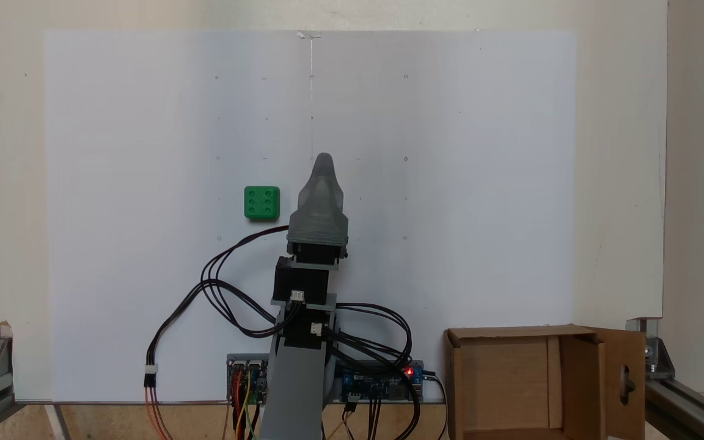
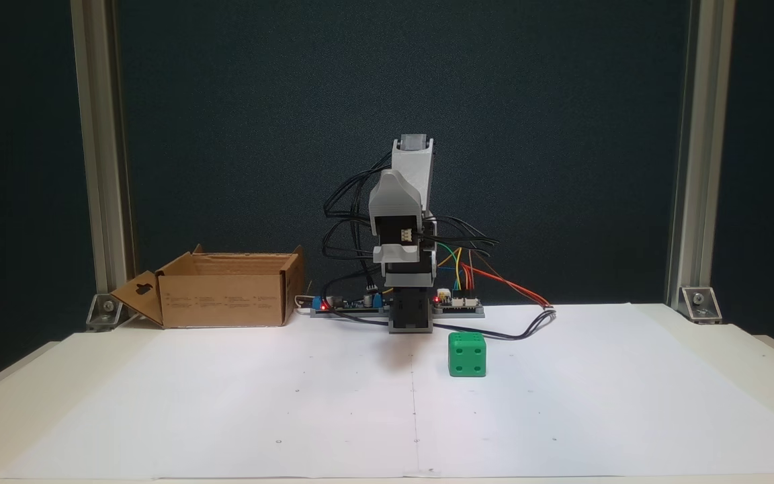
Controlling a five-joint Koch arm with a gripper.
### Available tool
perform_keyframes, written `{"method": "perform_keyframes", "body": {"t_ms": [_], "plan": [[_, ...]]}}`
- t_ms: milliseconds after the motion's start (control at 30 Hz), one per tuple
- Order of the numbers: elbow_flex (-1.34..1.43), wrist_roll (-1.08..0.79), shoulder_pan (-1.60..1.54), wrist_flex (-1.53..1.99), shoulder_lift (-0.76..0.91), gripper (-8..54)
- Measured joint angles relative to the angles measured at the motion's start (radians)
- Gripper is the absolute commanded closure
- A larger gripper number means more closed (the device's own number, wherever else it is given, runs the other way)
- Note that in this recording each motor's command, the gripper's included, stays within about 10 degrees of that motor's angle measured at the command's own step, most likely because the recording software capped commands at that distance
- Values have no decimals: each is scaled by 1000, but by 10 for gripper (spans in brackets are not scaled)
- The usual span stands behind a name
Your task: Grasp a green dice and put it in the bin.
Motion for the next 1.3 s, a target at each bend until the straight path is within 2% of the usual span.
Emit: {"method": "perform_keyframes", "body": {"t_ms": [733, 1300], "plan": [[-2, 0, 0, 0, 0, 2], [-2, -9, -15, 5, 0, 28]]}}
